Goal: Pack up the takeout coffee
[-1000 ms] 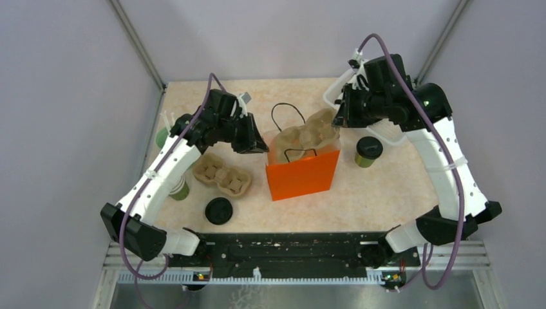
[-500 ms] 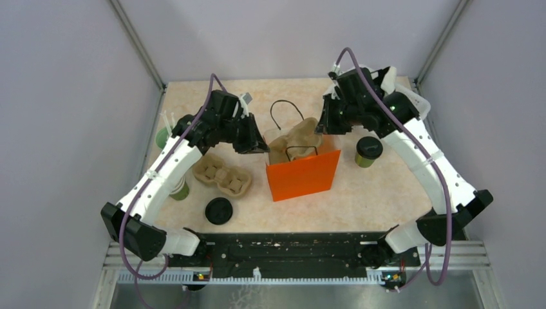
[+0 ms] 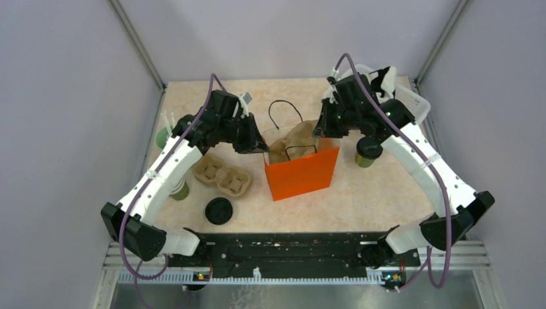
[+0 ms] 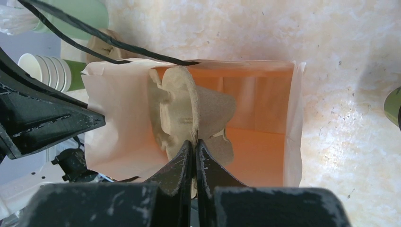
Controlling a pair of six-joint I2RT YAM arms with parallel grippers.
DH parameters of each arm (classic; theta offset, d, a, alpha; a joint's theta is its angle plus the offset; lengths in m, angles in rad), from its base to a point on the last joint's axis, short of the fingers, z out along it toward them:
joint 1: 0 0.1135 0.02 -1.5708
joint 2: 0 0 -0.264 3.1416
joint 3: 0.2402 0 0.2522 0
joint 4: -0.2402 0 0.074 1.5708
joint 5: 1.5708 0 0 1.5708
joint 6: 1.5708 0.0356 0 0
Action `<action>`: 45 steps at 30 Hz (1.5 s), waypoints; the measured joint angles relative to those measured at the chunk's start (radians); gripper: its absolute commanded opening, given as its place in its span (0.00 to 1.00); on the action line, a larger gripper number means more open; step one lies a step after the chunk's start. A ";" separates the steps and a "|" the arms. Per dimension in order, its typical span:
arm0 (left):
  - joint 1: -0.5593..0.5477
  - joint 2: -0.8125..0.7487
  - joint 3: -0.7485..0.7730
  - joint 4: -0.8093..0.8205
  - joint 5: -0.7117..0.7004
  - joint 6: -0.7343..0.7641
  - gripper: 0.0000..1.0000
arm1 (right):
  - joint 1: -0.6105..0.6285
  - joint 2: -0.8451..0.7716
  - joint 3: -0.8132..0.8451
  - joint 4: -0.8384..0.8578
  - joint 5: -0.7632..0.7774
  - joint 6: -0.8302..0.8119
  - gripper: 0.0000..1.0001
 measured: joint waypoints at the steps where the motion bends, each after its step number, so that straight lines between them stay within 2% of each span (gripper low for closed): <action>1: 0.000 0.000 0.000 0.000 0.000 0.000 0.15 | 0.000 -0.002 0.000 0.000 0.000 0.000 0.00; 2: 0.000 0.000 0.000 0.000 0.000 0.000 0.15 | 0.000 -0.003 -0.002 0.002 0.000 0.000 0.00; 3: 0.000 0.000 0.000 0.000 -0.001 0.000 0.16 | 0.000 -0.007 -0.007 0.007 0.000 0.000 0.13; 5: 0.000 0.000 0.000 0.000 -0.003 0.000 0.19 | 0.000 -0.009 -0.012 0.005 0.007 -0.006 0.52; 6: 0.000 0.000 0.000 0.000 -0.005 0.000 0.20 | 0.000 -0.009 -0.011 0.002 0.018 -0.005 0.63; 7: 0.000 0.000 0.000 0.000 -0.007 0.000 0.22 | 0.001 -0.007 -0.004 -0.015 0.042 -0.018 0.68; 10: -0.001 0.000 0.000 0.000 -0.014 0.000 0.25 | 0.002 0.022 0.098 -0.126 0.126 -0.063 0.74; 15: -0.002 0.000 0.003 -0.008 -0.024 0.001 0.32 | 0.003 0.021 0.312 -0.219 0.216 -0.108 0.75; 17: -0.002 0.002 0.007 -0.013 -0.031 0.002 0.34 | 0.003 -0.014 0.309 -0.227 0.250 -0.126 0.77; 21: -0.002 0.012 0.013 -0.014 -0.040 0.004 0.36 | -0.001 -0.075 0.195 -0.256 0.305 -0.153 0.83; 27: -0.002 0.035 0.018 -0.027 -0.041 0.008 0.38 | -0.056 -0.071 0.034 -0.233 0.260 -0.178 0.74; 30: -0.004 0.056 0.034 -0.044 -0.043 0.010 0.38 | -0.064 -0.038 0.032 -0.212 0.243 -0.185 0.61; 32: -0.013 0.074 0.058 -0.056 -0.050 0.009 0.33 | -0.063 -0.011 0.032 -0.193 0.232 -0.192 0.47; 34: -0.025 0.090 0.083 -0.068 -0.060 0.008 0.21 | -0.057 0.016 0.032 -0.185 0.233 -0.200 0.22; 37: -0.042 0.110 0.123 -0.085 -0.075 0.005 0.08 | -0.039 0.058 0.035 -0.185 0.238 -0.207 0.00; 40: -0.047 0.117 0.159 -0.097 -0.080 0.001 0.00 | -0.027 0.089 0.071 -0.193 0.252 -0.209 0.00; 45: -0.047 0.120 0.237 -0.111 -0.075 -0.016 0.00 | -0.027 0.132 0.237 -0.233 0.261 -0.212 0.00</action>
